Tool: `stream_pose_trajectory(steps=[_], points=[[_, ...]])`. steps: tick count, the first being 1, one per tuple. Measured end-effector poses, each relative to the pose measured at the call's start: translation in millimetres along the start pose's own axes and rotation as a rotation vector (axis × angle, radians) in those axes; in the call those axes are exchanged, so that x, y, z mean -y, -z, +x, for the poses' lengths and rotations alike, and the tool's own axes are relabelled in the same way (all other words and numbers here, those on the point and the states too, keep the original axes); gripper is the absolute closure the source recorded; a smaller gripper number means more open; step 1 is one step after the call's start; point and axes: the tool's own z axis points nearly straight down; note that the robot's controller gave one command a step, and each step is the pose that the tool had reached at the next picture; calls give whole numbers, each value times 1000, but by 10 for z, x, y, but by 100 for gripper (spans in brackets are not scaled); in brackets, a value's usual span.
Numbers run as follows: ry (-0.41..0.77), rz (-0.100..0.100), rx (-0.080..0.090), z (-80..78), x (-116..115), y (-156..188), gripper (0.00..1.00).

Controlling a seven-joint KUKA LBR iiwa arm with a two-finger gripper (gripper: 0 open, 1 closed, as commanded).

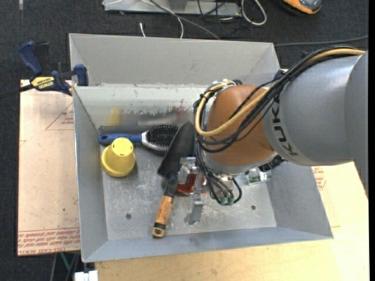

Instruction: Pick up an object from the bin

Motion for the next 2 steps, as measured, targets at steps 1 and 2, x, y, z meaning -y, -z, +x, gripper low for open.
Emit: stream_pose_trajectory(steps=[1, 2], points=[[0, 0, 0, 0, 0, 0, 0], [24, 1, -2, 58, 185, 940, 0]])
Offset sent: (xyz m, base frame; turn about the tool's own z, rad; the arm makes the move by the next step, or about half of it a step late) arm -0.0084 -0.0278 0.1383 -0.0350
